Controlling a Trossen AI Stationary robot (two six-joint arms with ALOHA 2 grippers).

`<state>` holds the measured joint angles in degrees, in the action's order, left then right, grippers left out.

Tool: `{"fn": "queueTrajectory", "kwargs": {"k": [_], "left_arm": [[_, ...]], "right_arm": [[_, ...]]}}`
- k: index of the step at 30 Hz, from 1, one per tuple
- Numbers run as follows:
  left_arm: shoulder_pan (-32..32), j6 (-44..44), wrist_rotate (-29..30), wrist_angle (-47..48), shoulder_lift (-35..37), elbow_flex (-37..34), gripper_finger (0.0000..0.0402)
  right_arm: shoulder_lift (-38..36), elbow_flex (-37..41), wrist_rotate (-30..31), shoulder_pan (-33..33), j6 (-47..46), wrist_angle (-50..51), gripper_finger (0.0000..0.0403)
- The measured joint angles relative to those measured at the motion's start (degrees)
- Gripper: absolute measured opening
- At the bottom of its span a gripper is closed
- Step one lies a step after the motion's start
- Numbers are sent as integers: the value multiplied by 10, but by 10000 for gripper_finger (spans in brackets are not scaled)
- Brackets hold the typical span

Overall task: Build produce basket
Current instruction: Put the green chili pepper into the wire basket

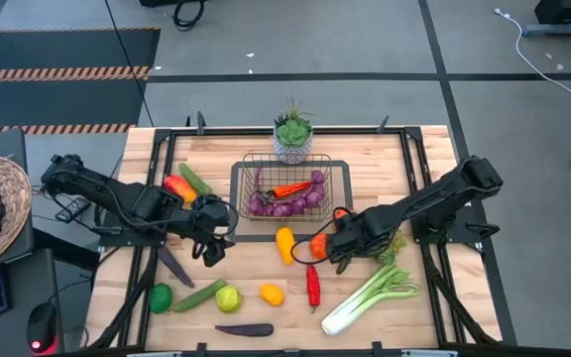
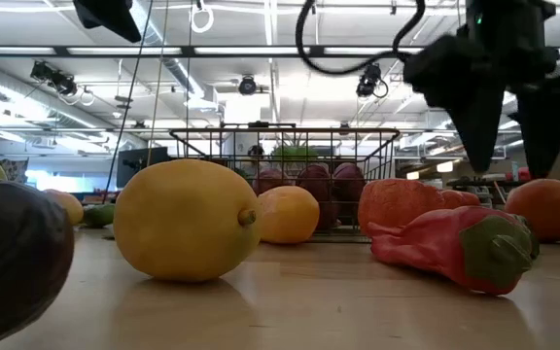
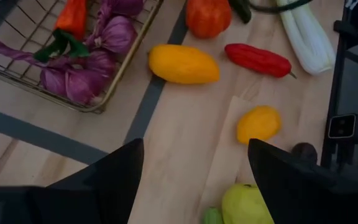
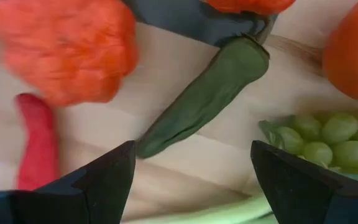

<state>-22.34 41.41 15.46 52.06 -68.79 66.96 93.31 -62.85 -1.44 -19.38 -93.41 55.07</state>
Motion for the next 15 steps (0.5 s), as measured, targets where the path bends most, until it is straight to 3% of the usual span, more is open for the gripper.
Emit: {"fn": "queueTrajectory", "kwargs": {"k": [8,15], "left_arm": [[-29,4,0,23,2,0,293],[-34,19,0,40,5,0,293]], "right_arm": [[53,0,-15,5,-1,-3,316],[80,1,-8,13,0,-17,278]]}}
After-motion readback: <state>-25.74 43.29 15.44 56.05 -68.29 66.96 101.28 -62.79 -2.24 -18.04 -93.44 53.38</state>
